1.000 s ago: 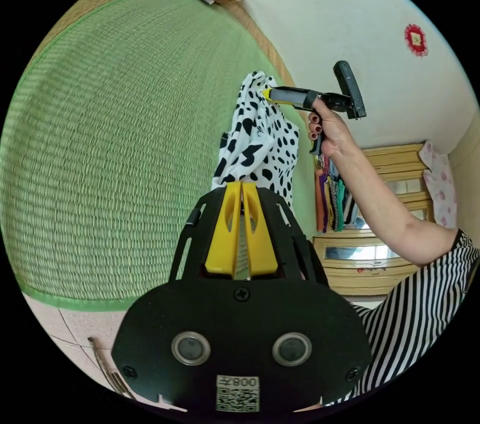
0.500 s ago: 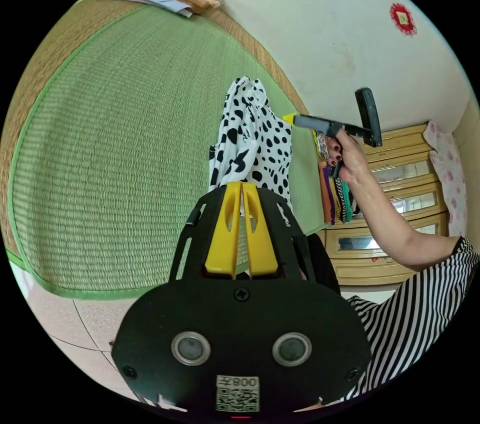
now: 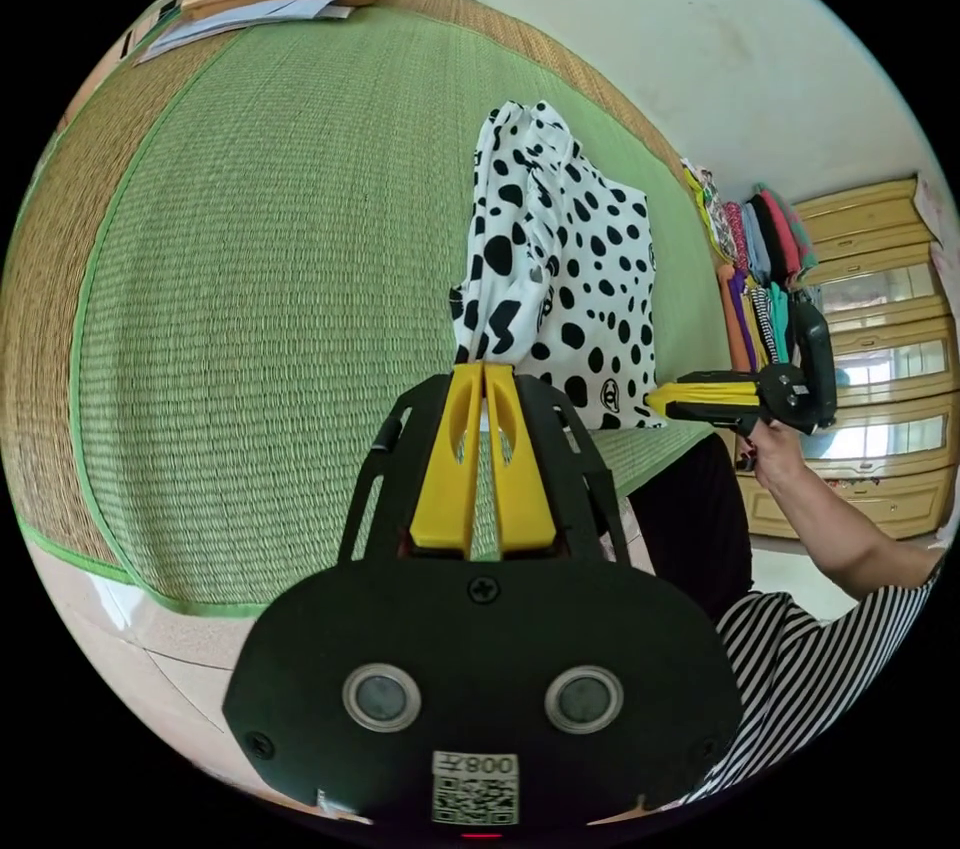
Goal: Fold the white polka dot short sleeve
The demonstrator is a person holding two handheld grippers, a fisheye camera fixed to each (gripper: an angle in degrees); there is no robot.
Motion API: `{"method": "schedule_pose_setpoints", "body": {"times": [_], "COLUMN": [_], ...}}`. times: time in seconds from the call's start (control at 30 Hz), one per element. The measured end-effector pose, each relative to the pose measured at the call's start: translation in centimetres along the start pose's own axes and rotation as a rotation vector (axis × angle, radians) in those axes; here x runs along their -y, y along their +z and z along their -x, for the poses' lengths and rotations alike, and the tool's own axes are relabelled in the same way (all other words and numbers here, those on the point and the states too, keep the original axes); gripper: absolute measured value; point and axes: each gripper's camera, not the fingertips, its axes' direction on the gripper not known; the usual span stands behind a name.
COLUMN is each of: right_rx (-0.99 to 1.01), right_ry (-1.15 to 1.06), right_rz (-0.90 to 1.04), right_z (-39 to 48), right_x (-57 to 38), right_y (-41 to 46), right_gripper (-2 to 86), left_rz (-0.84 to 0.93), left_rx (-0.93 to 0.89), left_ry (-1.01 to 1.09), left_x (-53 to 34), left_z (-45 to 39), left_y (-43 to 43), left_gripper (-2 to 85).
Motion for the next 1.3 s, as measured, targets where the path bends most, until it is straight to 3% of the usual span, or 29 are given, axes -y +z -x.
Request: {"method": "schedule_pose_setpoints", "body": {"times": [0.2, 0.53, 0.97, 1.3], "right_rx": [-0.099, 0.044, 0.044, -0.095], "right_ry": [-0.08, -0.015, -0.019, -0.091], "right_rz": [0.043, 0.008, -0.027, -0.053], "right_z": [1.6, -1.8, -1.7, 0.3], "right_x": [-0.2, -5.0, -9.8, -12.7], "right_y": [0.3, 0.1, 0.5, 1.0], "right_gripper": [0.1, 0.1, 0.1, 0.2], "left_rz": [0.056, 0.079, 0.184, 0.239], "left_rx": [0.052, 0.083, 0.171, 0.213], "left_ry": [0.007, 0.055, 0.106, 0.085], "left_x": [0.9, -0.5, 0.4, 1.0], "left_z": [-3.6, -10.5, -18.7, -23.4], "left_y": [1.8, 5.8, 11.4, 15.8], "left_gripper": [0.1, 0.1, 0.1, 0.1]}}
